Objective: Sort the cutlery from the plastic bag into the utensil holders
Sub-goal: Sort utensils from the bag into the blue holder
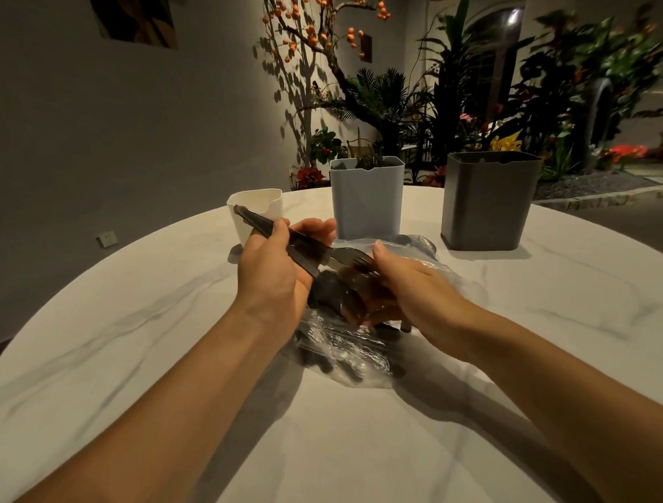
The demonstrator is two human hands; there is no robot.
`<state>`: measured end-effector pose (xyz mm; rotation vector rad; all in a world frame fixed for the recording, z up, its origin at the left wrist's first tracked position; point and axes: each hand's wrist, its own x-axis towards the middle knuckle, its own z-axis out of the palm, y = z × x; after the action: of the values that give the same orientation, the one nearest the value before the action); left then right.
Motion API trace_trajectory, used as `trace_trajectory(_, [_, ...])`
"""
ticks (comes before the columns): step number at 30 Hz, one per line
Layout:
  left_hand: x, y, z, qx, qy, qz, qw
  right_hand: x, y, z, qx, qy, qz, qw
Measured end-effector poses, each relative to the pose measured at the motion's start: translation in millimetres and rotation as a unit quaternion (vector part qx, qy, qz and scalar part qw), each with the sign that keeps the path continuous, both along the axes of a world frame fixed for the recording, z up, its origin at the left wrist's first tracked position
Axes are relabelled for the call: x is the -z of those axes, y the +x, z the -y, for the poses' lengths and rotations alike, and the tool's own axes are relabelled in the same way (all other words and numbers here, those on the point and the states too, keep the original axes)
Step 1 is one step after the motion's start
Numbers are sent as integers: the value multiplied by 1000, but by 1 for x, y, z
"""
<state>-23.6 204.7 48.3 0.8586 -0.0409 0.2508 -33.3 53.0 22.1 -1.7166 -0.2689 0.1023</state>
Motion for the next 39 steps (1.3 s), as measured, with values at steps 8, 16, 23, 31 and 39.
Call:
trace_trajectory(8, [1, -8, 14, -3, 65, -2, 998, 0, -1, 4, -17, -99, 134, 986])
trace_trajectory(16, [5, -8, 19, -56, 209, -10, 976, -4, -9, -3, 11, -190, 232, 954])
trace_trajectory(23, [10, -2, 15, -38, 223, -41, 973, -7, -5, 2, -5, -172, 211, 962])
trace_trajectory(31, [17, -4, -6, -339, 677, 258, 600, -14, 4, 16, 30, -135, 71, 988])
trace_trajectory(39, [20, 1, -8, -193, 845, 296, 401, -20, -2, 19, -4, -154, 94, 984])
